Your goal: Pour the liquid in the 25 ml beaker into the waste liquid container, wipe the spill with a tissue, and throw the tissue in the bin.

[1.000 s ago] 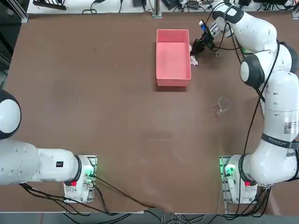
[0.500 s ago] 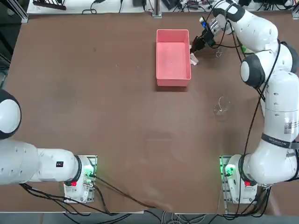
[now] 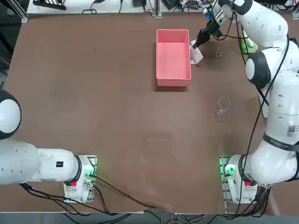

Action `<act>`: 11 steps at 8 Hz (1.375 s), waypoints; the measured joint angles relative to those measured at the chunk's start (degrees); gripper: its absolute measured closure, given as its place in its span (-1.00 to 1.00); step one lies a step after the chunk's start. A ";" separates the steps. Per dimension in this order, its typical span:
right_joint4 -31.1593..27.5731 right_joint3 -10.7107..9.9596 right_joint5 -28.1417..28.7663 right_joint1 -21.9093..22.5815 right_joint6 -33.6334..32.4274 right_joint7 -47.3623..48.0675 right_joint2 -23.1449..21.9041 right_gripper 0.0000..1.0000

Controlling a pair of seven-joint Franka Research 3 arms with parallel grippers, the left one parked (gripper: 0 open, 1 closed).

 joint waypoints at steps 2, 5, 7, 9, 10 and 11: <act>-0.37 -3.20 -2.57 -0.12 -5.52 0.00 -4.06 0.93; -0.67 -6.81 -7.37 -0.32 -10.38 0.02 -9.17 0.93; -0.78 -8.97 -9.91 -0.47 -14.06 0.74 -12.38 0.93; -1.71 -12.23 -13.97 -0.57 -17.75 0.88 -15.88 0.93; -3.11 -13.89 -17.15 -0.71 -18.90 0.88 -18.08 0.93; -4.80 -15.01 -20.33 -0.87 -19.53 0.88 -20.25 0.92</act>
